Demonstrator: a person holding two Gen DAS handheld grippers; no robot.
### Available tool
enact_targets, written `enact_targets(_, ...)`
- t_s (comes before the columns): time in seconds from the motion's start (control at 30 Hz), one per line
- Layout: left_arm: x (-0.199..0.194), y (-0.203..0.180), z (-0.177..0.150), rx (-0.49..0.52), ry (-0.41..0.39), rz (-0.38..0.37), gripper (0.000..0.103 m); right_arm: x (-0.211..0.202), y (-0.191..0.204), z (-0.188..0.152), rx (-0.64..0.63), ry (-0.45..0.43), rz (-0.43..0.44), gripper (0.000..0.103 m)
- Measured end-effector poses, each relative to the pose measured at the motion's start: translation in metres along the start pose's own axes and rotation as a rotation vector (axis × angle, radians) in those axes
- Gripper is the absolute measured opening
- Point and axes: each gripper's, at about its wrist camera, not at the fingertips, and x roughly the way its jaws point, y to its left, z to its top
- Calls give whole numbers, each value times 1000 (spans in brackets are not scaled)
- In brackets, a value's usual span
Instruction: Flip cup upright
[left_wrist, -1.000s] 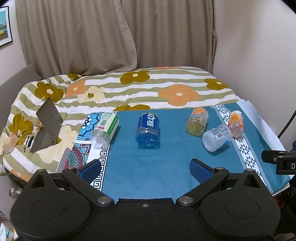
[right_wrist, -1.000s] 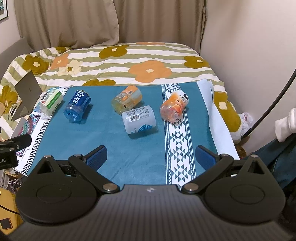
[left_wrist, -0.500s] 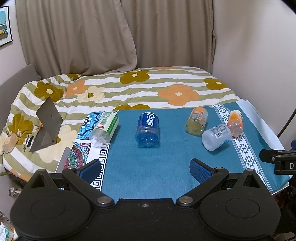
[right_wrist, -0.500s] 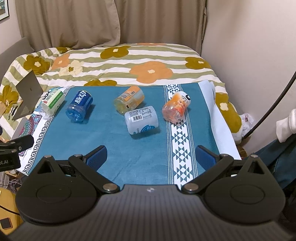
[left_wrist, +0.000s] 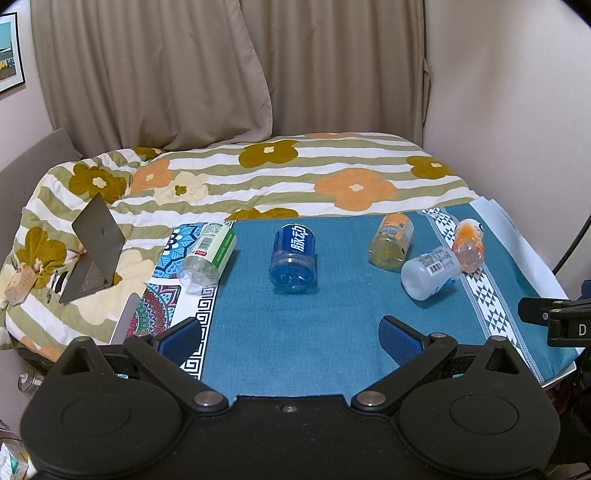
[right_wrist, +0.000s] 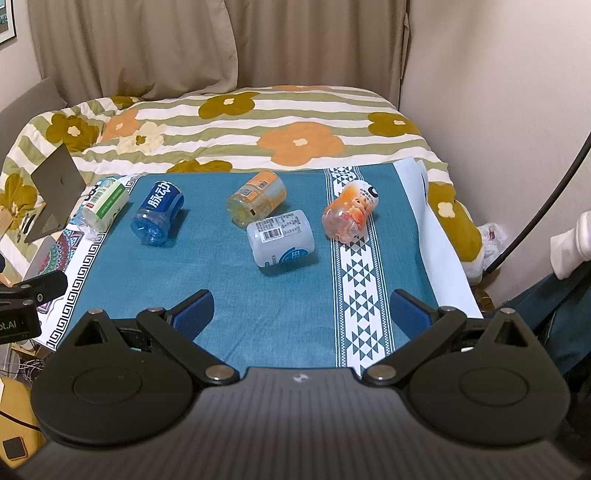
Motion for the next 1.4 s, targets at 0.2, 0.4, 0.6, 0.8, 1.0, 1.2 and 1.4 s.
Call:
enact_targets(0.2, 0, 0, 0, 0, 0, 0, 103, 0, 0, 0, 1, -1, 1, 103)
enact_targets(0.4, 0, 0, 0, -2, 2, -1, 103, 0, -1, 0, 1, 0, 2, 103)
enact_targets(0.6, -2, -7, 2, 0, 1, 5, 103, 0, 0, -1, 2, -1, 5, 103)
enact_targets(0.8, -3, -5, -2, -2, -5, 10, 103, 0, 1, -1, 2, 3, 14, 103)
enact_targets(1.0, -4, -3, -5, -9, -9, 14, 103, 0, 1, -2, 2, -4, 18, 103)
enact_targets(1.2, -5, -4, -3, 10, -30, 7, 103, -1, 0, -5, -5, -25, 27, 103)
enact_targets(1.4, 2, -7, 13, 82, -42, -35, 103, -2, -5, 3, 10, -48, 30, 103)
